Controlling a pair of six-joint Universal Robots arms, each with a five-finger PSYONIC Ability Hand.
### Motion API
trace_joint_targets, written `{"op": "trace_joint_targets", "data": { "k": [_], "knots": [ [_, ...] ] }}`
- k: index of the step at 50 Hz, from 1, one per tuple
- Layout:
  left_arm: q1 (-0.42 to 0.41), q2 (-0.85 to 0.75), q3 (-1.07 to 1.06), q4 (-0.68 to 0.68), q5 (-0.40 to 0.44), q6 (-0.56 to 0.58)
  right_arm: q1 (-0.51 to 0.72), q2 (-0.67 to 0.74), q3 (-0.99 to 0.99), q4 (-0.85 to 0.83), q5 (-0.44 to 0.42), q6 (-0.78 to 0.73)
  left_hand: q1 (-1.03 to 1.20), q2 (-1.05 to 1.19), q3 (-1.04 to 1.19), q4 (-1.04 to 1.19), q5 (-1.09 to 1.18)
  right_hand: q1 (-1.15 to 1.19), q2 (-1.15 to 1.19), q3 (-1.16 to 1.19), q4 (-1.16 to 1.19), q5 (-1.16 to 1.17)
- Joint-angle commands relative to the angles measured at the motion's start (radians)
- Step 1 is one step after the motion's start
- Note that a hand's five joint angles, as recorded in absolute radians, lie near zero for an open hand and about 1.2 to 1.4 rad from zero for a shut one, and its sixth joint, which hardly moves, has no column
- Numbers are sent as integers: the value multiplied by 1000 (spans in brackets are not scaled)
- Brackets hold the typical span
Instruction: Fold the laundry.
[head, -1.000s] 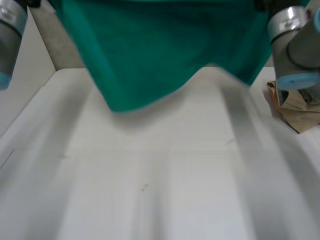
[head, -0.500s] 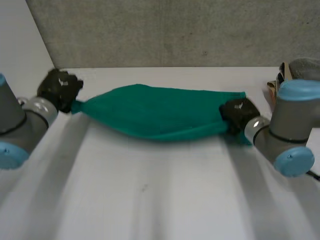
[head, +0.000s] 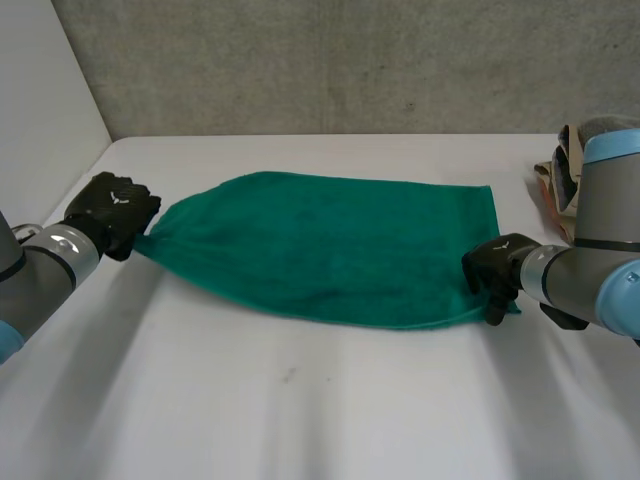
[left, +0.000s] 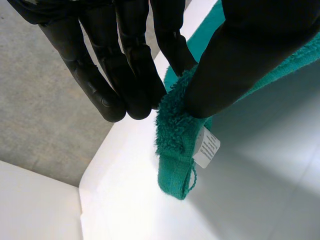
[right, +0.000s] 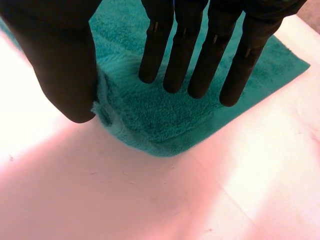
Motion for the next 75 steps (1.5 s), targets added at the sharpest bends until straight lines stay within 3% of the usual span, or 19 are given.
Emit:
{"op": "trace_joint_targets", "data": {
  "k": [1,4,7,8,15,19,23,28,32,38,42,46,51,56,60,66,75],
  "knots": [
    [-9,32,-8,-30,-2,-3,-6,-43,19,24,-14,28,243,201,207,198,217,134,125,137,141,156],
    [-9,36,-2,-33,-4,2,-9,-29,22,28,-20,28,243,201,207,198,217,214,204,216,220,235],
    [-9,36,2,-33,-10,4,-12,-24,37,25,-24,25,243,201,207,198,217,492,482,495,498,513],
    [-8,36,5,-33,-13,0,-13,-27,54,22,-28,22,243,201,207,198,217,685,676,688,692,707],
    [0,40,2,-66,-25,4,-42,-67,131,41,-83,-21,243,201,207,198,217,687,678,690,694,709],
    [8,60,-8,-131,-22,10,-81,-153,200,125,-135,-119,243,201,207,198,217,687,678,690,694,709],
    [5,97,-36,-282,-36,72,-124,-230,269,296,-150,-288,243,201,207,198,217,687,678,690,694,709],
    [26,154,-91,-630,-123,244,-185,-302,352,542,-104,-554,243,201,207,198,217,687,678,690,694,709],
    [49,155,-105,-729,-125,333,-185,-296,323,460,-101,-560,243,201,207,198,217,687,678,690,694,709],
    [15,106,-21,-608,-124,366,-132,-230,208,292,-100,-356,243,201,207,198,217,687,678,690,694,709],
    [-51,1,164,-475,-148,358,-93,-176,70,145,-95,-235,243,201,207,198,217,687,678,690,694,709],
    [-106,-81,442,-370,-212,315,-70,-156,-102,-94,-32,-77,243,201,207,198,217,687,678,690,694,709],
    [-134,-106,805,-167,-249,101,-63,-188,-239,-507,86,143,243,201,207,198,217,687,678,690,694,709],
    [-107,-98,926,48,-245,-131,-50,-239,-230,-824,121,229,243,201,207,198,217,687,678,690,694,709],
    [-103,-101,923,119,-236,-233,-43,-242,-216,-851,117,224,243,201,207,198,217,687,678,690,694,709],
    [-97,-98,811,92,-220,-222,-33,-231,-176,-740,81,224,243,201,207,198,217,687,678,690,694,709],
    [-58,-115,472,176,-170,-210,-20,-163,-34,-633,-18,214,243,201,207,198,217,687,678,690,694,709]
  ]
}}
